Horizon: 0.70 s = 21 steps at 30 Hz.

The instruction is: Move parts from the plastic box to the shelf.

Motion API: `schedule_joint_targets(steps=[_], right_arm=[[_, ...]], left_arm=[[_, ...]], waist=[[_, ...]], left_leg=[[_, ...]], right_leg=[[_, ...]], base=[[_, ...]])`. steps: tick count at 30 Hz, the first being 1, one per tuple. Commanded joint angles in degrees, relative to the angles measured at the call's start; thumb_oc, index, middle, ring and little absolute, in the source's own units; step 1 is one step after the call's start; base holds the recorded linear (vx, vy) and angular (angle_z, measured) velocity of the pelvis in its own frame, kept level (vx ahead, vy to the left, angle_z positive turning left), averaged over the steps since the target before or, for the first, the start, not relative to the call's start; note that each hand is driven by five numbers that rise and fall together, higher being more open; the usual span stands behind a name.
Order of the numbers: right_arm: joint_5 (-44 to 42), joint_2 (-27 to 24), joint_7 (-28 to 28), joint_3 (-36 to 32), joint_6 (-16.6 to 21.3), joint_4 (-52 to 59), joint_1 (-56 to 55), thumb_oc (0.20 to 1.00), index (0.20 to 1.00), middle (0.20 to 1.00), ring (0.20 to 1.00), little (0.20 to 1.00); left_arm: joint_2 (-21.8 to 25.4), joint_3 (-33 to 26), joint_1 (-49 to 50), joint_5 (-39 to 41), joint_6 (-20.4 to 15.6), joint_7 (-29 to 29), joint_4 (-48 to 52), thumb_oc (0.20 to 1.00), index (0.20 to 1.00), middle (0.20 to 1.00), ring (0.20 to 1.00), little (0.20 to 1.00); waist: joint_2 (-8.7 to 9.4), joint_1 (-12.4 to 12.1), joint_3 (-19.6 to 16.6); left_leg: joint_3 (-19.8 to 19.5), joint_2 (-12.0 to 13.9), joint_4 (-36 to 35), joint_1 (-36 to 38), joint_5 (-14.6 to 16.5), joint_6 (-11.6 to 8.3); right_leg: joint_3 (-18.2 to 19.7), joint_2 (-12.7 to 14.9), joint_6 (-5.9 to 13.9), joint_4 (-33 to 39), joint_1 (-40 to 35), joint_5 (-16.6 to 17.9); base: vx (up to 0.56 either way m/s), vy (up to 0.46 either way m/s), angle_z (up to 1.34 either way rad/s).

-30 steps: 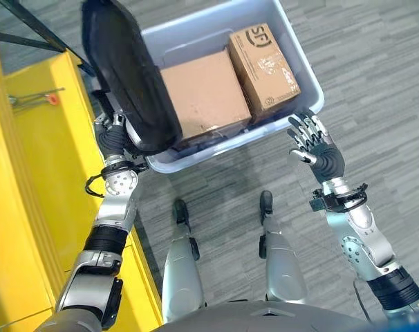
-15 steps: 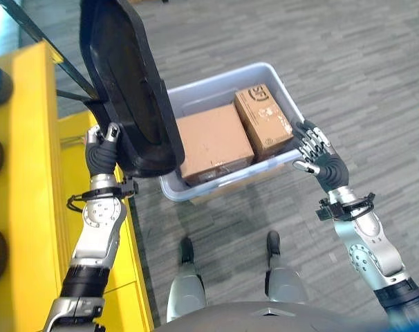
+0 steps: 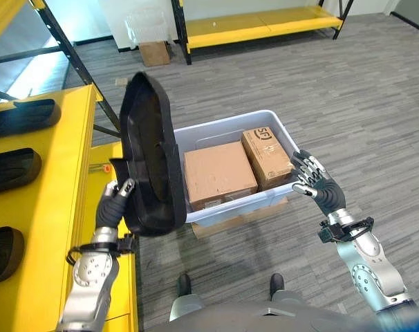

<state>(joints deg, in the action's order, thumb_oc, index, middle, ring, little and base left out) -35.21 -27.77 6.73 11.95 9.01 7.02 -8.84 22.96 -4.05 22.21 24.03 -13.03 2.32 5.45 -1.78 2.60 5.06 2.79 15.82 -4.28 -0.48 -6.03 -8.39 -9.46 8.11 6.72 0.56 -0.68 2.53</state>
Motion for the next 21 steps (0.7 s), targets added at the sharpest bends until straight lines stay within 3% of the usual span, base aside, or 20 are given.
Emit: schedule_joint_targets(steps=[1, 2, 3, 5, 6, 7, 8, 9, 11, 14, 15, 17, 19, 21], right_arm=[[0.19, -1.48, 1.55, 0.03, 2.22, 2.93, 3.93, 1.0, 1.0, 1.0, 1.0, 1.0], [-0.59, -1.84, 1.88, 0.73, 2.38, 3.47, 4.95, 1.0, 1.0, 1.0, 1.0, 1.0], [-1.62, -3.11, 2.18, 0.95, 2.82, 4.96, 6.11, 1.0, 1.0, 1.0, 1.0, 1.0], [-1.44, -3.7, 1.85, 0.51, 2.94, 5.54, 6.23, 1.0, 1.0, 1.0, 1.0, 1.0], [-1.12, -4.43, 1.47, -0.18, 3.21, 6.05, 6.68, 1.0, 1.0, 1.0, 1.0, 1.0], [-1.12, -4.44, 1.46, -0.22, 3.2, 6.05, 6.73, 1.0, 1.0, 1.0, 1.0, 1.0], [-0.73, -4.81, 0.9, -0.53, 3.34, 5.28, 7.01, 1.0, 1.0, 1.0, 1.0, 1.0], [-0.75, -4.31, 0.37, -1.22, 3.51, 5.04, 6.78, 1.0, 1.0, 1.0, 1.0, 1.0], [-0.87, -3.89, 0.32, -1.53, 3.52, 4.86, 6.32, 1.0, 1.0, 1.0, 1.0, 1.0], [-1.5, -1.13, 0.07, -2.68, 3.19, 4.84, 2.87, 1.0, 1.0, 1.0, 1.0, 1.0], [-1.5, -1.12, 0.08, -2.7, 3.19, 4.87, 2.81, 1.0, 1.0, 1.0, 1.0, 1.0], [-1.75, -0.37, 0.35, -3.31, 3.27, 5.34, 1.44, 1.0, 1.0, 1.0, 1.0, 1.0], [-1.73, -0.22, 0.24, -3.77, 3.37, 5.57, 0.98, 1.0, 1.0, 1.0, 1.0, 1.0], [-1.4, 0.47, -1.01, -3.78, 3.53, 4.19, 1.3, 1.0, 1.0, 1.0, 1.0, 1.0]], left_arm=[[1.09, -1.29, -2.63, 3.54, -2.66, -1.48, 4.17, 0.2, 0.2, 0.2, 0.2, 0.2], [0.62, -1.16, -2.54, 3.44, -2.53, -1.37, 4.36, 0.2, 0.2, 0.2, 0.2, 0.2], [0.39, -0.13, -2.64, 3.77, -2.38, -1.49, 4.12, 0.2, 0.2, 0.2, 0.2, 0.2], [0.5, 0.14, -3.19, 3.98, -2.24, -1.27, 4.07, 0.2, 0.2, 0.2, 0.2, 0.2], [0.58, 0.31, -3.74, 4.28, -2.19, -1.33, 4.04, 0.2, 0.2, 0.2, 0.2, 0.2], [0.57, 0.31, -3.81, 4.28, -2.18, -1.33, 4.03, 0.2, 0.2, 0.2, 0.2, 0.2], [0.59, 0.7, -4.42, 3.99, -2.46, -1.59, 4.1, 0.2, 0.2, 0.2, 0.2, 0.2], [0.5, 1.46, -5.56, 3.81, -2.42, -1.42, 4.0, 0.2, 0.2, 0.2, 0.2, 0.2], [0.58, 1.75, -6.09, 3.53, -2.29, -1.54, 3.98, 0.2, 0.2, 0.2, 0.2, 0.2], [0.41, 3.25, -7.74, 2.7, -1.97, -1.73, 3.97, 0.2, 0.2, 0.2, 0.2, 0.2], [0.42, 3.29, -7.72, 2.67, -1.97, -1.71, 3.97, 0.2, 0.2, 0.2, 0.2, 0.2], [0.35, 4.2, -8.69, 2.08, -2.04, -1.81, 4.0, 0.2, 0.2, 0.2, 0.2, 0.2], [0.28, 4.61, -8.95, 1.74, -2.15, -1.97, 3.91, 0.2, 0.2, 0.2, 0.2, 0.2], [0.83, 5.11, -9.59, 0.32, -2.58, -1.12, 4.09, 0.2, 0.2, 0.2, 0.2, 0.2]], waist=[[-0.64, -1.98, -0.15], [-0.72, -2.54, 0.14], [-0.87, -3.4, 0.62], [-0.46, -3.38, 1.33], [0.37, -3.08, 2.01], [0.24, -3.07, 1.92], [1.55, -3.17, 2.64], [2.82, -2.77, 2.84], [3.0, -2.39, 2.65], [3.16, -0.33, 1.19], [3.18, -0.28, 1.21], [2.53, 1.27, -0.36], [2.27, 1.66, -0.97], [2.1, 1.44, -0.99]], left_leg=[[-2.23, 6.8, 5.34, -2.38, -5.65, 0.24], [-3.12, 7.4, 5.13, -2.95, -8.93, -0.37], [-4.33, 7.53, 4.98, -4.65, -14.53, -1.22], [-3.85, 7.11, 5.63, -6.49, -16.21, -1.02], [-1.05, 6.72, 9.27, -8.68, -14.64, 0.49], [-1.17, 6.81, 9.45, -9.04, -14.64, 0.56], [-1.66, 2.89, 17.09, -10.58, -9.08, 2.35], [1.19, -0.38, 25.79, -11.27, -2.6, 3.92], [2.33, -1.22, 28.21, -11.04, -0.12, 4.54], [5.15, -4.33, 32.17, -6.63, 9.79, 5.23], [5.11, -4.4, 32.12, -6.54, 9.85, 5.3], [8.38, -5.22, 23.2, -2.13, 14.68, 6.86], [8.73, -5.69, 19.6, -1.03, 15.06, 6.98], [5.55, -7.99, 16.6, -0.7, 14.26, 6.85]], right_leg=[[1.06, 0.85, -1.68, -19.84, 4.68, -15.03], [0.5, -0.3, -2.45, -20.09, 4.81, -15.43], [-1.08, -1.49, -3.35, -19.92, 4.73, -15.67], [-2.27, -1.44, -4.08, -19.79, 4.15, -15.91], [-3.51, -1.37, -5.23, -19.03, 4.01, -15.41], [-3.58, -1.49, -5.24, -18.81, 4.12, -15.14], [-4.32, -1.03, -5.69, -16.75, 3.99, -13.38], [-6.12, -0.19, -6.56, -14.59, 3.35, -12.04], [-7.16, -0.16, -6.78, -14.11, 3.3, -11.99], [-10.29, -0.14, -6.59, -12.57, 2.14, -12.0], [-10.36, -0.08, -6.52, -12.56, 2.04, -12.01], [-13.02, 1.04, -5.47, -13.3, 2.34, -11.34], [-13.62, 1.58, -5.03, -13.43, 2.37, -11.1], [-14.16, 3.0, -4.0, -12.54, 2.46, -9.14]], base=[[-0.16, -0.214, 0.1], [-0.2, -0.254, 0.06], [-0.17, -0.202, -0.02], [-0.17, -0.194, 0.14], [-0.18, -0.188, 0.44], [-0.27, -0.278, 0.8], [-0.29, -0.317, 0.81], [-0.28, -0.314, 0.67], [-0.13, -0.144, 0.55], [-0.03, -0.046, 1.12], [-0.03, 0.09, 0.99], [-0.03, 0.157, 0.64], [-0.03, 0.151, 0.51], [-0.06, 0.201, 0.73]])
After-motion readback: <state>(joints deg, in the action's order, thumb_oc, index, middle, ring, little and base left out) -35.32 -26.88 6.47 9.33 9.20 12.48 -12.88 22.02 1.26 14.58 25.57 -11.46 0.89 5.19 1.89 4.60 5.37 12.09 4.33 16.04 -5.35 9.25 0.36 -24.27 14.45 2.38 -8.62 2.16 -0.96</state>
